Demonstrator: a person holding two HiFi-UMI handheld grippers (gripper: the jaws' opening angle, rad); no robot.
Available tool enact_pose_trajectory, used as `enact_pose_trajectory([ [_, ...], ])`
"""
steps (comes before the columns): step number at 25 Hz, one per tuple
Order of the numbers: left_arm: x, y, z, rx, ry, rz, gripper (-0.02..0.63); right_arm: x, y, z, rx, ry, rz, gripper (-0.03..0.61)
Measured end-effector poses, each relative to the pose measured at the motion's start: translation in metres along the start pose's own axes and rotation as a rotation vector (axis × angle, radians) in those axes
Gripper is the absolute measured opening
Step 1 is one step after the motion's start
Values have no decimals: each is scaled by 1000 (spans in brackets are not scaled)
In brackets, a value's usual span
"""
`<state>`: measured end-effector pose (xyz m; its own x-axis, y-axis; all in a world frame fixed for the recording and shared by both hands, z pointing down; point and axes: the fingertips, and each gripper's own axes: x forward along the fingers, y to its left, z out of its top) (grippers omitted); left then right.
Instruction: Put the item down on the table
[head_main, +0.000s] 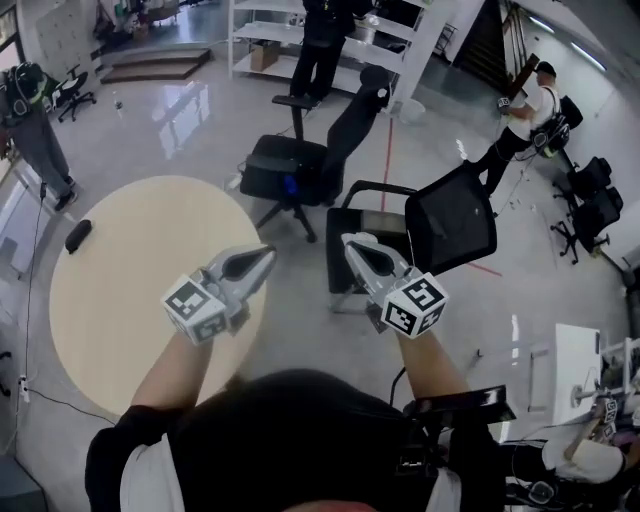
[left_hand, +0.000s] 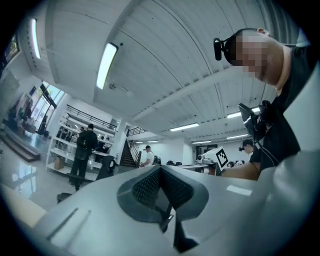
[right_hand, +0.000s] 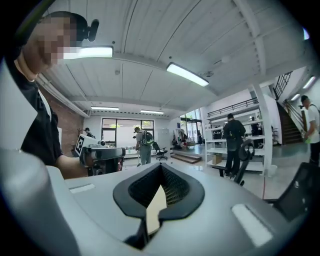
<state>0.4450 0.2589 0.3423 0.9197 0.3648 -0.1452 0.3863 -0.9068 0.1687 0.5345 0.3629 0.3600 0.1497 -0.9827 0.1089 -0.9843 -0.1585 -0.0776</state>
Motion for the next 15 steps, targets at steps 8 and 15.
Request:
enact_pose_trajectory([
  [8,99,-155,-18,45,52,-234,-2,-154,-32,-1,53,-48,-157,14],
  [15,114,-179,-21,18,67,-344,-2,-178,-19,2,79,-99,-245,14],
])
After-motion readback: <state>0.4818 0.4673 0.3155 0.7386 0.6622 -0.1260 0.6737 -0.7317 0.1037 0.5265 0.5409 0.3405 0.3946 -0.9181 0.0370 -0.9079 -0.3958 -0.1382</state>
